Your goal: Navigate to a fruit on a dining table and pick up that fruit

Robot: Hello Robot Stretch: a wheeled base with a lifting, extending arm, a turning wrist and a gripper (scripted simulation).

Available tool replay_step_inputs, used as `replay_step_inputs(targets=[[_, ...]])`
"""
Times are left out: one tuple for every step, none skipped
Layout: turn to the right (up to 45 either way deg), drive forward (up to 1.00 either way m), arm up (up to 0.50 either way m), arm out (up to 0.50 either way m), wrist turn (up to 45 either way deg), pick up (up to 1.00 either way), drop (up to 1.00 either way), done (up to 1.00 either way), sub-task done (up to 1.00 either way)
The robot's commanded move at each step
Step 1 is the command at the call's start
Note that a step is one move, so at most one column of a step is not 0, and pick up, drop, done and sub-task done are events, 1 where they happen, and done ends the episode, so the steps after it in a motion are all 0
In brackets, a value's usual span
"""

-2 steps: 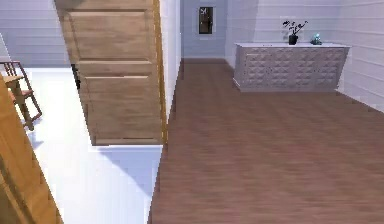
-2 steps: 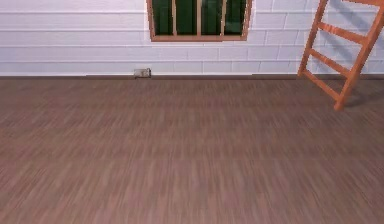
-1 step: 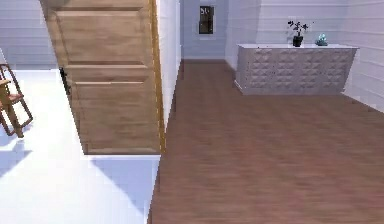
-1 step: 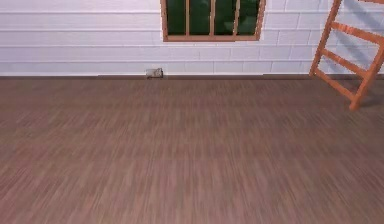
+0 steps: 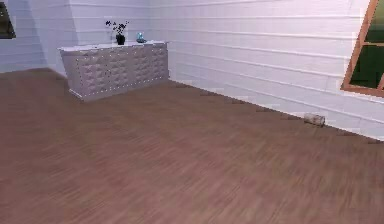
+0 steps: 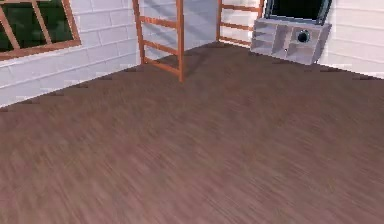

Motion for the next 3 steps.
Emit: replay_step_inputs(targets=[[42.0, 0.0, 0.0, 0.0, 0.0, 0.0, 0.0, 0.0, 0.0], [0.0, 0.25, 0.0, 0.0, 0.0, 0.0, 0.0, 0.0, 0.0], [-45.0, 0.0, 0.0, 0.0, 0.0, 0.0, 0.0, 0.0, 0.0]])
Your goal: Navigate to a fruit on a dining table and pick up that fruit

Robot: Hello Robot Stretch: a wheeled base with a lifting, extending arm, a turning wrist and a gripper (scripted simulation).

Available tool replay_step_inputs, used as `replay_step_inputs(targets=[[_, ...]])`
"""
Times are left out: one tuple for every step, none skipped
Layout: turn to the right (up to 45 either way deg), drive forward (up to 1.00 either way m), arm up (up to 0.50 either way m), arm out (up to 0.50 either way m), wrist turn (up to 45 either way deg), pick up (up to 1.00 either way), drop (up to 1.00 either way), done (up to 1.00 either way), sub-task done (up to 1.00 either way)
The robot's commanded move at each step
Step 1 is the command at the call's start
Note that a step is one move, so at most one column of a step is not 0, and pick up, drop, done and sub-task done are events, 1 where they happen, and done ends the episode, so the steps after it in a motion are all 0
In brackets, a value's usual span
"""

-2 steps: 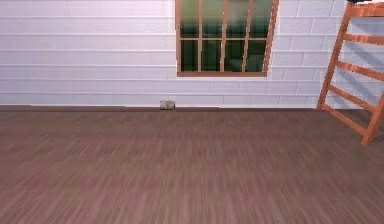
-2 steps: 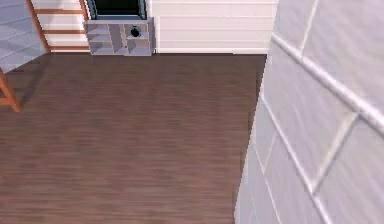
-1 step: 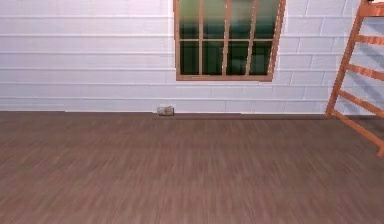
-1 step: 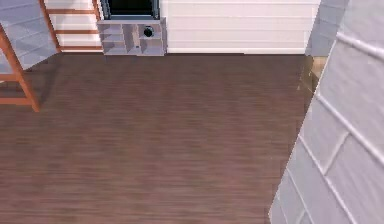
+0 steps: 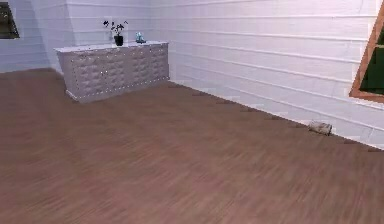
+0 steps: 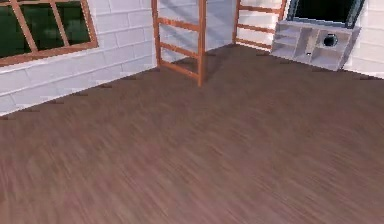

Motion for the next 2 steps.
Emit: replay_step_inputs(targets=[[-36.0, 0.0, 0.0, 0.0, 0.0, 0.0, 0.0, 0.0, 0.0], [-3.0, 0.0, 0.0, 0.0, 0.0, 0.0, 0.0, 0.0, 0.0]])
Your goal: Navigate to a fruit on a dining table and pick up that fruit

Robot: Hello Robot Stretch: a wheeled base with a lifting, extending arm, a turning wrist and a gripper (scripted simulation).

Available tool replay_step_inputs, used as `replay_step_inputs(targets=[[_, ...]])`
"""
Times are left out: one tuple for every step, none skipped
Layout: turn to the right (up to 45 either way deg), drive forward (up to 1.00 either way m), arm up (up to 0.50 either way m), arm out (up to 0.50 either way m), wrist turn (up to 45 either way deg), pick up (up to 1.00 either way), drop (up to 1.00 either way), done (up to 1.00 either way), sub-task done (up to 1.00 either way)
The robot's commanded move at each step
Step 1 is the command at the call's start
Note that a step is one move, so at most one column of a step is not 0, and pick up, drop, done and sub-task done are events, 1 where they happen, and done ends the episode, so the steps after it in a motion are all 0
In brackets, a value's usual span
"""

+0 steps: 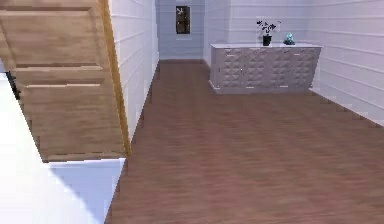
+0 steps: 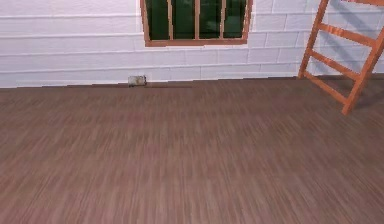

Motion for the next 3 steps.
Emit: replay_step_inputs(targets=[[0.0, 0.45, 0.0, 0.0, 0.0, 0.0, 0.0, 0.0, 0.0], [-45.0, 0.0, 0.0, 0.0, 0.0, 0.0, 0.0, 0.0, 0.0], [0.0, 0.45, 0.0, 0.0, 0.0, 0.0, 0.0, 0.0, 0.0]])
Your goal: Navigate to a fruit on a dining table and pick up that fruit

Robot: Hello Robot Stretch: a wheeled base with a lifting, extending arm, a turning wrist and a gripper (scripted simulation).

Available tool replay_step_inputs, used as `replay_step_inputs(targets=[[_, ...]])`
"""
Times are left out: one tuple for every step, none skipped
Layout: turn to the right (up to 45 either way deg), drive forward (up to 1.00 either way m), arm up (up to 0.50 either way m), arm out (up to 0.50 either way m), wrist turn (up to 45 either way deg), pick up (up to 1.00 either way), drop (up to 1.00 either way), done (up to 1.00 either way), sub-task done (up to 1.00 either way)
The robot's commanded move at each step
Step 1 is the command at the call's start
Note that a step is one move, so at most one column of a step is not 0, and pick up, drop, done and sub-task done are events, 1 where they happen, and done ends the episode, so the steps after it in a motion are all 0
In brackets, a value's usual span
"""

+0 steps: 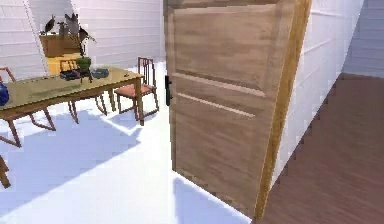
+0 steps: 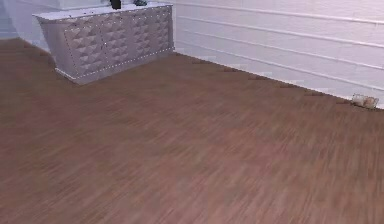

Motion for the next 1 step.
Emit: replay_step_inputs(targets=[[-45.0, 0.0, 0.0, 0.0, 0.0, 0.0, 0.0, 0.0, 0.0]])
